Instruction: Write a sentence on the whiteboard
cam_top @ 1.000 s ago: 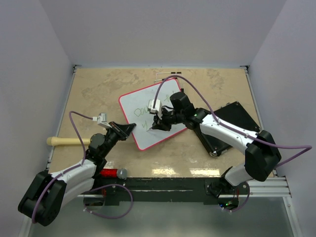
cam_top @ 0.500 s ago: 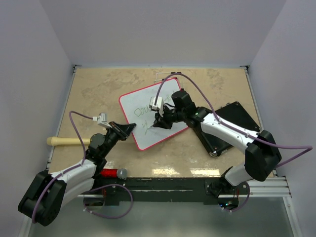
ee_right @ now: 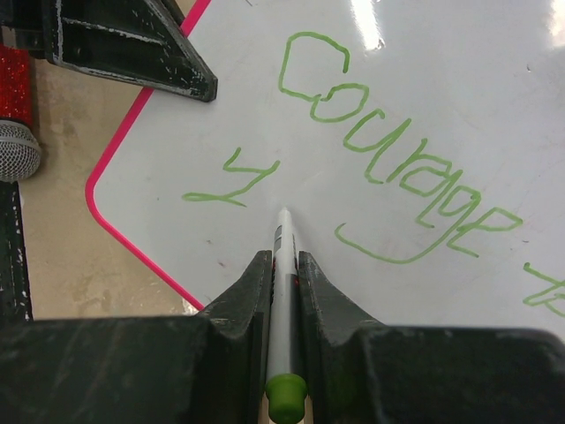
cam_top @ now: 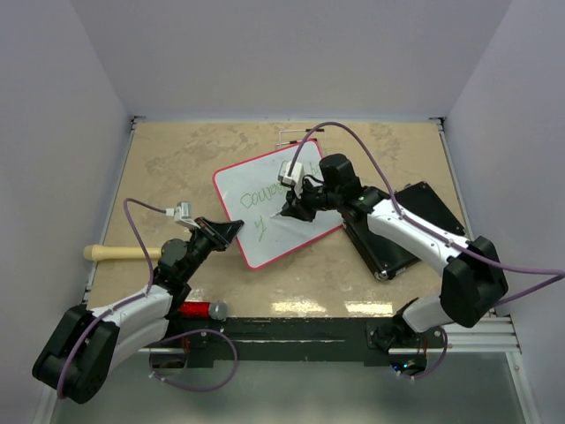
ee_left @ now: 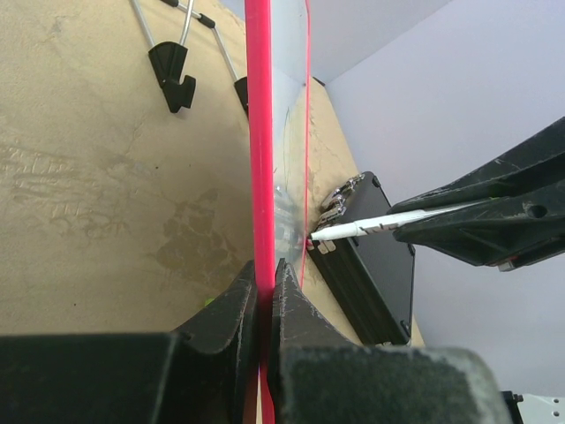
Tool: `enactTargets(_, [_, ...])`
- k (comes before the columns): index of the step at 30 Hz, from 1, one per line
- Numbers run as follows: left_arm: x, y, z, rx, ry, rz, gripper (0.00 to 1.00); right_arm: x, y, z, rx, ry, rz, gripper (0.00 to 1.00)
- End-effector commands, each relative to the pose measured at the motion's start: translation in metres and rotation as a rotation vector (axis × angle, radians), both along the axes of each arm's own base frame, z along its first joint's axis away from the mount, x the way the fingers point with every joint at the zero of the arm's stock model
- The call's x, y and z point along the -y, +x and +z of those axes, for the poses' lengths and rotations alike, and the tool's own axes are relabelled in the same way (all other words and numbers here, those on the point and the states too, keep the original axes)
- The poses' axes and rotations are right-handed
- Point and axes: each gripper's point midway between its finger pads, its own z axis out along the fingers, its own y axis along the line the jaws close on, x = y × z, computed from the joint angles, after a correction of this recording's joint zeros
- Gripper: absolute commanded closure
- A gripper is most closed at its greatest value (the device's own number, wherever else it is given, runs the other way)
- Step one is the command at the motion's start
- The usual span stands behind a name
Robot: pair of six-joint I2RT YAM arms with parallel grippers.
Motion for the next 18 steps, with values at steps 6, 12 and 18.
enactTargets(6, [0.004, -0.012, -0.015, 0.041, 0.09, -0.061, 1.0, -0.017, 0.003, 0.011, 0.003, 0.041, 0.038, 1.0])
enactTargets(12, [0.005, -0.012, -0.014, 0.045, 0.09, -0.064, 1.0, -0.021, 0.003, 0.013, 0.002, 0.047, 0.043, 1.0])
enactTargets(18, [0.005, -0.012, -0.014, 0.046, 0.09, -0.065, 1.0, -0.021, 0.015, 0.018, 0.023, 0.052, -0.02, 1.0])
